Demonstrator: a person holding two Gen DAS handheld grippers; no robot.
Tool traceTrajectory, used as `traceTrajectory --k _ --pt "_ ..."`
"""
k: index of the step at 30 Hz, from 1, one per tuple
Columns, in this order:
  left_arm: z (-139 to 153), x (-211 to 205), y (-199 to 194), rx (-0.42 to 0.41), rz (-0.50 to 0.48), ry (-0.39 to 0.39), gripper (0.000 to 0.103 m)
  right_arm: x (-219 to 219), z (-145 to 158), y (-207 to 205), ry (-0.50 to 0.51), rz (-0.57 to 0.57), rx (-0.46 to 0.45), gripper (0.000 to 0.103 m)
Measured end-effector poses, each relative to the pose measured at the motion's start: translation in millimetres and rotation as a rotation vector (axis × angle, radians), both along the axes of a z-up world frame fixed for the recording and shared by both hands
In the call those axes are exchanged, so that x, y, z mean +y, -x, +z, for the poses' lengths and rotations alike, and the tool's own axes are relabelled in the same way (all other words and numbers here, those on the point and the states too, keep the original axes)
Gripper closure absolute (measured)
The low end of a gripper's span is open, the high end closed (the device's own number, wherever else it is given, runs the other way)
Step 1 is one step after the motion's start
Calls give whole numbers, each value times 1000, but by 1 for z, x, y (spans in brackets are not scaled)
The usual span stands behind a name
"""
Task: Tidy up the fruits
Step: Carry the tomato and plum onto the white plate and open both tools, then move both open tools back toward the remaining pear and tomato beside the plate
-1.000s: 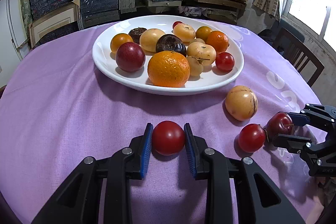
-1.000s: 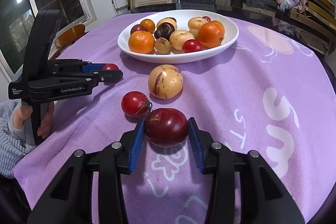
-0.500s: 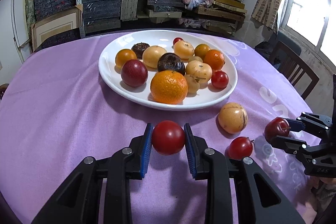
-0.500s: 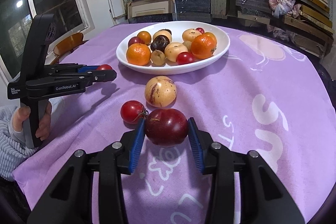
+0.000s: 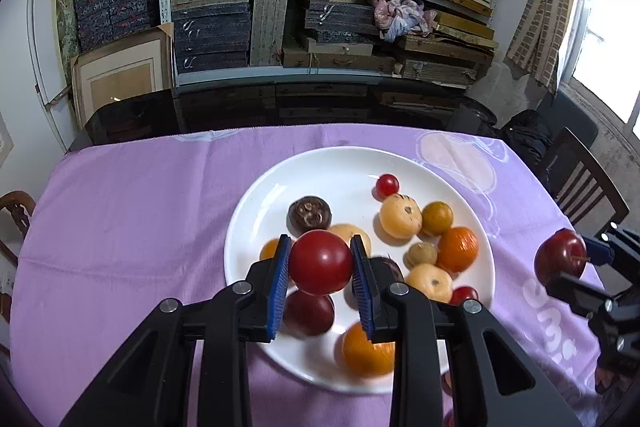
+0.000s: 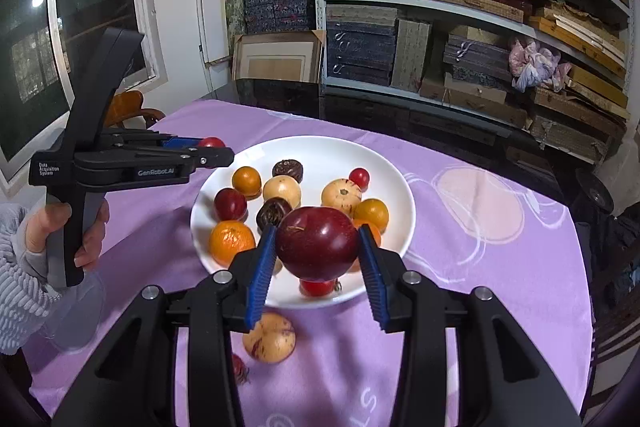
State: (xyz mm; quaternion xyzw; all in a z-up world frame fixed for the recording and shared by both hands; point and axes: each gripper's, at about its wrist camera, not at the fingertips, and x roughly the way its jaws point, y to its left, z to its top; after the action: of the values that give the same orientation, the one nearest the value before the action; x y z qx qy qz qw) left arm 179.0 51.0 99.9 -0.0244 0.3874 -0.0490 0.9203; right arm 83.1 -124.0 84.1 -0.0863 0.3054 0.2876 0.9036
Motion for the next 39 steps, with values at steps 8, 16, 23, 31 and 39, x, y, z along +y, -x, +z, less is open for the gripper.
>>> traceTrajectory --k 8,16,23,31,39 --pt "-18 -5 -89 85 14 -25 73 73 -22 -82 85 26 45 63" --pt "-45 -14 -138 140 -11 -39 73 105 -48 -143 121 25 122 63" --pt "-52 -9 -147 155 7 -10 56 112 -54 -158 119 43 136 61" --pt "-31 -9 -106 52 14 -56 54 96 -45 -136 88 38 102 60" --pt "-11 -19 -45 -37 16 -146 51 66 -39 -91 55 29 90 60"
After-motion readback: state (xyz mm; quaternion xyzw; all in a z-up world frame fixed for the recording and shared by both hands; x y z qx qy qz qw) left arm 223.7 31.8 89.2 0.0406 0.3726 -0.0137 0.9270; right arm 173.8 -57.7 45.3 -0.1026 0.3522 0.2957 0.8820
